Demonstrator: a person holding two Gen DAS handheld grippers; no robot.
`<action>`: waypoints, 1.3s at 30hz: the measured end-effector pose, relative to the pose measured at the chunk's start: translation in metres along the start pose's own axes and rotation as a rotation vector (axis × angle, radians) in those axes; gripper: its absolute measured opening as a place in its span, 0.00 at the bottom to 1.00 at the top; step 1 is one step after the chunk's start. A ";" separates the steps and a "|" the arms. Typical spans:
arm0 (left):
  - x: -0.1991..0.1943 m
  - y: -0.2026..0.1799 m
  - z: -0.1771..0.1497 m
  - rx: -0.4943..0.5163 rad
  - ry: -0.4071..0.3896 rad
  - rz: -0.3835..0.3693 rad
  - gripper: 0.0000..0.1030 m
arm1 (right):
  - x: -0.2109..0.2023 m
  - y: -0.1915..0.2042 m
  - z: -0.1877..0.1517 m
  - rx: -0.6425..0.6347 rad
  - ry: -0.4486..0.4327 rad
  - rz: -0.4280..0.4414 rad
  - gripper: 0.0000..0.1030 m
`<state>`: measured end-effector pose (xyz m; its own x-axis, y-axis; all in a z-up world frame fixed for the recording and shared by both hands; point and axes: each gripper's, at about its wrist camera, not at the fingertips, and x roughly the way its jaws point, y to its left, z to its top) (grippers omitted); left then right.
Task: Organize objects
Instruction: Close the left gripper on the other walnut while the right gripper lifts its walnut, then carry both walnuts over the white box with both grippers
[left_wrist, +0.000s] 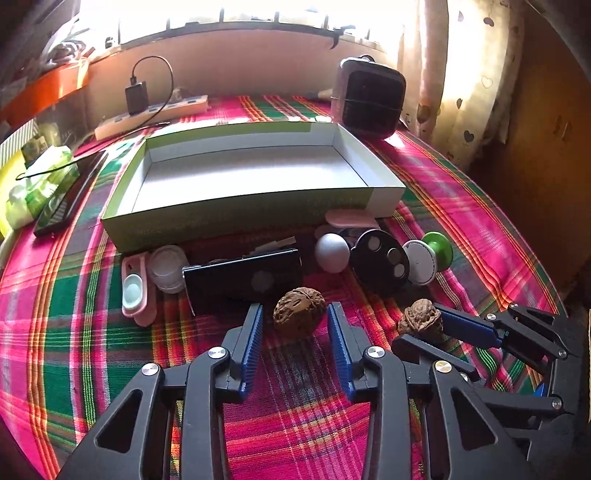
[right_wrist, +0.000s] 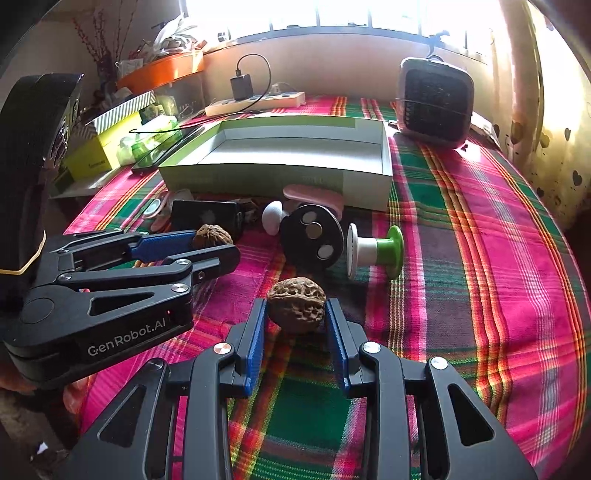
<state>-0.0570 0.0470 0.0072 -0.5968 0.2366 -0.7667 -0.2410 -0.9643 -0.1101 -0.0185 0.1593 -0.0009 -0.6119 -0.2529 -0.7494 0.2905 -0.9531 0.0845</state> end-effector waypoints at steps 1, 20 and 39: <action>0.000 0.000 0.000 -0.001 -0.001 -0.001 0.28 | 0.000 0.000 0.000 0.001 0.001 0.001 0.32; -0.013 0.006 0.000 -0.014 -0.016 -0.019 0.25 | -0.002 0.000 0.011 0.001 -0.014 0.021 0.32; -0.020 0.037 0.043 -0.050 -0.076 0.000 0.25 | 0.004 0.003 0.067 -0.013 -0.065 0.036 0.32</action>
<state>-0.0873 0.0118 0.0458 -0.6535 0.2429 -0.7168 -0.2036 -0.9686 -0.1426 -0.0686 0.1443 0.0404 -0.6469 -0.2981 -0.7019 0.3224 -0.9410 0.1025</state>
